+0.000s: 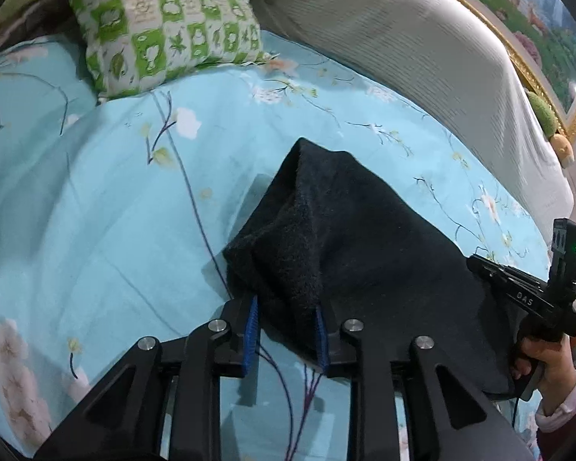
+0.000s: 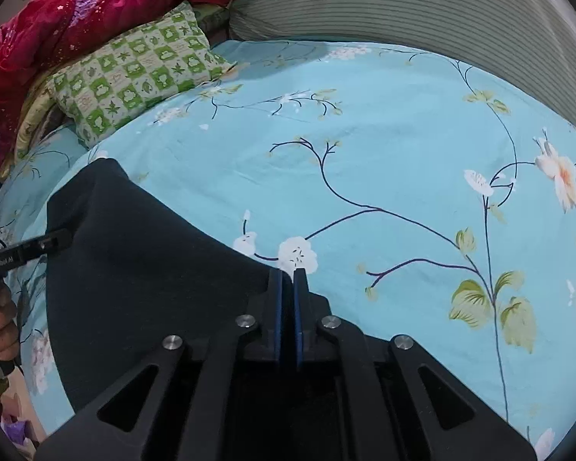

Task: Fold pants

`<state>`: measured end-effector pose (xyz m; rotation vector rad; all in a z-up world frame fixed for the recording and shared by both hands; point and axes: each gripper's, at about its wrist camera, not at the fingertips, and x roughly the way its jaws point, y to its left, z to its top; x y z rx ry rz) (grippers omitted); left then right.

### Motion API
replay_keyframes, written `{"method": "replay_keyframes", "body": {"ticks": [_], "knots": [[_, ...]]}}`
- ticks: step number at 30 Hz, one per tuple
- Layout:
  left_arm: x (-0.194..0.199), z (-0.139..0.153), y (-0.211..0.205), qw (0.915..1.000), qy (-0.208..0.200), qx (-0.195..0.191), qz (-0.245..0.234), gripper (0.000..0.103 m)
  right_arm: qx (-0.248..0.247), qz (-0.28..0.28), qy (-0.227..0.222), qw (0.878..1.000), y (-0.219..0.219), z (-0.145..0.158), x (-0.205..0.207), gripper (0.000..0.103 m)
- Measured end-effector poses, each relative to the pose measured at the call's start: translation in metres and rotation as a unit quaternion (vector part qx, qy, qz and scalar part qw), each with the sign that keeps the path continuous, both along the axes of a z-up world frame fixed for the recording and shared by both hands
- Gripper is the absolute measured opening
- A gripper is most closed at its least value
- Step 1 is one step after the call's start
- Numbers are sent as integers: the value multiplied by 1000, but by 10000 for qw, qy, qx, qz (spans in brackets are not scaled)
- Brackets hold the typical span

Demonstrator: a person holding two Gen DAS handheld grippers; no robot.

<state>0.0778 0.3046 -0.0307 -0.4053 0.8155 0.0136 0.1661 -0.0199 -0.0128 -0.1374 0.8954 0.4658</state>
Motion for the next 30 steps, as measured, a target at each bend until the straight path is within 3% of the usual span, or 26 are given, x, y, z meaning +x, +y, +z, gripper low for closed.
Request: {"method": "replay_keyframes", "body": {"ticks": [3, 7, 11, 15, 20, 26, 30], "knots": [[-3, 7, -3, 9996, 72, 246, 93, 34, 39, -93, 59, 9999, -4, 2, 0, 30], [-21, 27, -7, 9977, 19, 581, 339, 43, 427, -367, 116, 9983, -23, 20, -14, 33], [-39, 52, -8, 9966, -232, 494, 625, 43, 672, -514, -104, 9964, -49, 46, -49, 38], [-40, 71, -31, 9976, -393, 478, 297, 52, 949, -736, -211, 9925, -78, 62, -80, 45], [-31, 81, -79, 9971, -396, 546, -347, 56, 1157, -1051, -178, 9875, -113, 68, -118, 48], [-16, 77, -147, 9922, -258, 557, -1086, 61, 1185, -1486, -177, 9816, -152, 64, -168, 49], [-9, 72, -193, 9843, -158, 576, -1664, 64, 1281, -1877, -141, 9737, -179, 60, -195, 50]]}}
